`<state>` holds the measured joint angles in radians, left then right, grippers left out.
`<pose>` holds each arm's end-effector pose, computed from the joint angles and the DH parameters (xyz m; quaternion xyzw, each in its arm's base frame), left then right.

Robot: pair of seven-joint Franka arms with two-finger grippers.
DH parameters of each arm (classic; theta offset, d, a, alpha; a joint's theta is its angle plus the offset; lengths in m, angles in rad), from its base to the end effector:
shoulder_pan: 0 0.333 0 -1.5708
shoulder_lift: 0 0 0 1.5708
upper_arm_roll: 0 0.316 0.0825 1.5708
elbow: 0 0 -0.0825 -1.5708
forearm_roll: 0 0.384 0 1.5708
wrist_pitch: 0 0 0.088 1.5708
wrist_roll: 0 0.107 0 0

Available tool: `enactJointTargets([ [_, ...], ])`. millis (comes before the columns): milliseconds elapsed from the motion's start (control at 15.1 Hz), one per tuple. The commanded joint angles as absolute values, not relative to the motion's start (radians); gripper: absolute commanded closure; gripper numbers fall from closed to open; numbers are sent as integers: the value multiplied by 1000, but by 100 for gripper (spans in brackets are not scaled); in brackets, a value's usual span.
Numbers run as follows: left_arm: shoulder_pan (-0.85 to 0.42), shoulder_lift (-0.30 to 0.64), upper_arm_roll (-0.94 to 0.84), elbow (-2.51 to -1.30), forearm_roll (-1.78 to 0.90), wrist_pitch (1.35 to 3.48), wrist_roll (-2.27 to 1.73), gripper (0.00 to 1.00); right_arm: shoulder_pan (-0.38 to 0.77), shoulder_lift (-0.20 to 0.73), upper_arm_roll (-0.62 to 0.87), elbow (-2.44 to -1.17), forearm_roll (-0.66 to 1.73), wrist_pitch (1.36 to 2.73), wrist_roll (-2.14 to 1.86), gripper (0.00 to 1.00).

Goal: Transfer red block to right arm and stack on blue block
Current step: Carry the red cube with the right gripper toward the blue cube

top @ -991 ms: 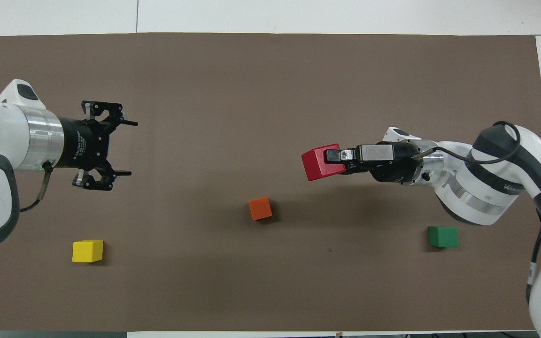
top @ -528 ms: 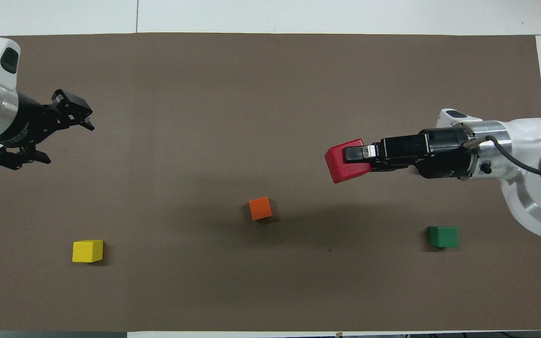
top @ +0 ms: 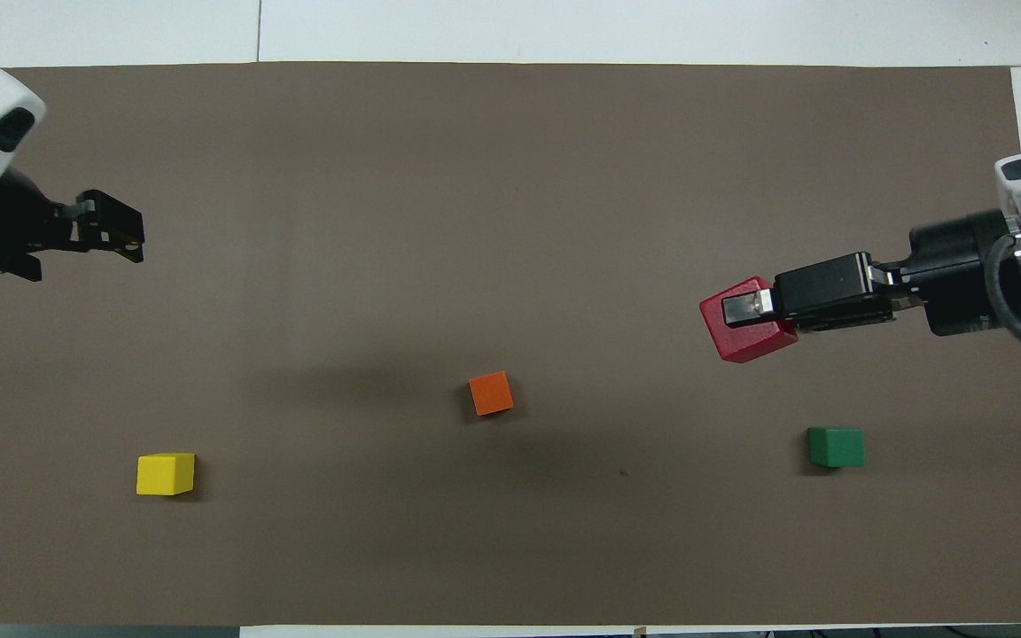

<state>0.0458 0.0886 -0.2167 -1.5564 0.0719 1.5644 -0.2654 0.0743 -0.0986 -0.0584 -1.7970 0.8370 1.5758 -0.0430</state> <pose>0.5716 -0.0855 0.5818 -0.9978 -0.0460 0.0326 0.0343 0.5198 0.0860 0.6069 -0.9112 -0.0002 0.0507 0.4088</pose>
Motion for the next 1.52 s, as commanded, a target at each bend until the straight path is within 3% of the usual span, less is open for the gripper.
enactJointTargets([
  [0,-3,9,-183,-1669,97,1638,-232,0,87,-95,-41,-1729,616,1580,55,100],
  [264,-5,29,-123,-1554,35,1572,-109,0,149,-92,-40,-1729,246,1620,81,100],
  [528,-11,22,-86,-1574,5,1577,-71,0,176,-97,-38,-1785,10,1690,106,100],
  [1453,-6,0,-83,-1580,5,1572,-69,0,78,-67,-40,-2273,-86,2406,183,100],
])
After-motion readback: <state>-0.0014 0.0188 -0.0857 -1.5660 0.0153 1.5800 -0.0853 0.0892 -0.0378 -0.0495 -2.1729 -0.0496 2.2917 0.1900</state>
